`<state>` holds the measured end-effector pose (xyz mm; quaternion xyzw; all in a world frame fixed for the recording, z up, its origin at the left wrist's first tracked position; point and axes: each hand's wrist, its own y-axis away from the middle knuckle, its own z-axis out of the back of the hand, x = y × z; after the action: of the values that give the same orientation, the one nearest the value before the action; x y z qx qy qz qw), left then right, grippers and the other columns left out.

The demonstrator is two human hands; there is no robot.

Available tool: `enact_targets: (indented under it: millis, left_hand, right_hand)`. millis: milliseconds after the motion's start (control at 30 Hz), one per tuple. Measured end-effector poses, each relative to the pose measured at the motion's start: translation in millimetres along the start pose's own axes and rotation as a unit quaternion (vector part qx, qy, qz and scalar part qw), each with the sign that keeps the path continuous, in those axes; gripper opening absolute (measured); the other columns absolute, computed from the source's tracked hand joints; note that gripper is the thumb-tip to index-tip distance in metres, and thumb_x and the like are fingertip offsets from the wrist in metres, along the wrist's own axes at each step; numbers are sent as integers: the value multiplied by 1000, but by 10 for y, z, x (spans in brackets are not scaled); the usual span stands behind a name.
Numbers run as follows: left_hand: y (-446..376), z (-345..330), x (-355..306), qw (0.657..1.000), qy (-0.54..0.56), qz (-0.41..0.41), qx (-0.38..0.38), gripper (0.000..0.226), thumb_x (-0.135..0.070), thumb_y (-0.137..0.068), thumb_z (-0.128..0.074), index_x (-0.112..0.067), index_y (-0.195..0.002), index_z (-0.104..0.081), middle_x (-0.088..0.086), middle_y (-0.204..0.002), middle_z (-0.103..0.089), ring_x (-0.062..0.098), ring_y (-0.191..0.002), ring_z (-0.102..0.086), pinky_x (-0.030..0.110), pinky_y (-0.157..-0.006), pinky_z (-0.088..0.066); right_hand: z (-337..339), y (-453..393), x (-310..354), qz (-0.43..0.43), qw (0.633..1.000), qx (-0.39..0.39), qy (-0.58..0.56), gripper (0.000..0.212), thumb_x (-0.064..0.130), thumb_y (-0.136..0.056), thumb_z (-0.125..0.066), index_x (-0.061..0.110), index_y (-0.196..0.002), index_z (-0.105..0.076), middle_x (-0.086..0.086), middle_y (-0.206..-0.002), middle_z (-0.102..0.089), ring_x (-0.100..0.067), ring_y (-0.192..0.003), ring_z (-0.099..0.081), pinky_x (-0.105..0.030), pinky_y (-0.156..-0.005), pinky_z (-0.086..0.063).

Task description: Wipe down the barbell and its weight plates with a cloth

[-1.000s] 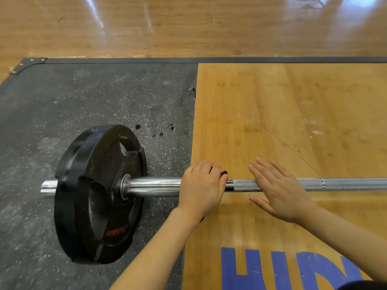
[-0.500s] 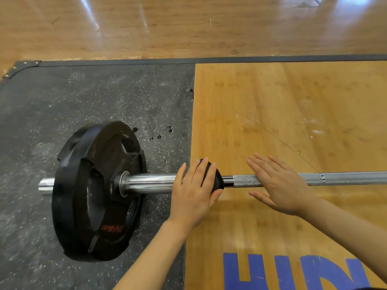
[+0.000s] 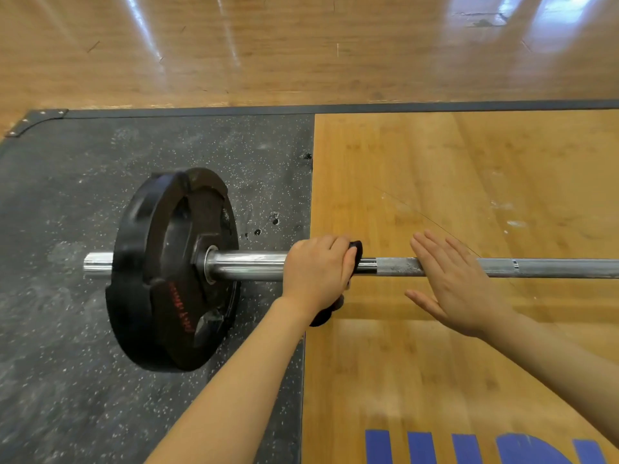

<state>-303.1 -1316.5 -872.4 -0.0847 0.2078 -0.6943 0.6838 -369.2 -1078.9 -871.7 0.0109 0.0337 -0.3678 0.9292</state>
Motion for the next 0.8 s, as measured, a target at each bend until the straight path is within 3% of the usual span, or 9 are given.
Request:
enact_targets:
  millis: [133, 233, 333, 400, 500, 600, 800]
  left_hand:
    - [-210, -33, 62, 998, 8, 52, 45, 53, -35, -99, -19, -15, -83, -64, -1, -71, -62, 23, -63, -55, 35, -62, -39]
    - [-294, -55, 73, 997, 33, 70, -10, 43, -29, -101, -29, -16, -72, -59, -2, -65, -59, 23, -61, -53, 37, -79, -45]
    - [-206, -138, 48, 996, 34, 78, -22, 40, -30, -101, -31, -14, -107, -67, 0, -104, -68, 21, -100, -61, 43, -108, -33]
    - [-81, -202, 11, 998, 19, 66, -14, 48, -33, -100, -30, -9, -133, -55, 6, -136, -56, 25, -131, -47, 46, -116, -23]
    - [89, -300, -35, 999, 2, 44, -12, 58, -35, -98, -36, -6, -148, -35, 12, -155, -32, 30, -146, -23, 46, -120, -14]
    - [143, -373, -34, 999, -21, 41, -18, 62, -37, -97, -39, -6, -150, -30, 14, -158, -25, 31, -147, -17, 47, -120, -14]
    - [-289, -342, 48, 999, -23, 43, -4, 51, -36, -101, -34, -7, -140, -47, 12, -147, -46, 31, -141, -34, 46, -118, -21]
  right_hand:
    - [-90, 70, 9, -25, 1000, -13, 6, 83, 61, -96, -21, -4, -146, -34, -20, -152, -34, -32, -143, -29, -50, -115, -23]
    - [-155, 53, -5, -49, 999, -6, 20, 86, 63, -94, -22, -2, -150, -23, -19, -158, -20, -32, -147, -18, -51, -116, -20]
    - [-168, -13, -65, -50, 998, 5, 30, 88, 66, -93, -21, -1, -151, -18, -17, -160, -13, -30, -149, -11, -51, -117, -18]
    - [-169, -52, -109, -45, 999, 12, 29, 89, 67, -93, -20, -1, -151, -16, -16, -160, -12, -29, -149, -11, -50, -116, -18]
    - [-176, -103, -154, -43, 999, 17, 17, 90, 69, -93, -19, 0, -152, -16, -15, -161, -13, -28, -149, -10, -49, -117, -16]
    - [-176, -144, -181, -38, 999, 20, 9, 92, 70, -93, -16, 0, -152, -17, -14, -161, -14, -27, -150, -9, -49, -118, -14]
    - [-179, -222, -217, -38, 999, 18, -3, 92, 70, -92, -16, 1, -152, -16, -14, -161, -14, -26, -150, -7, -49, -118, -12]
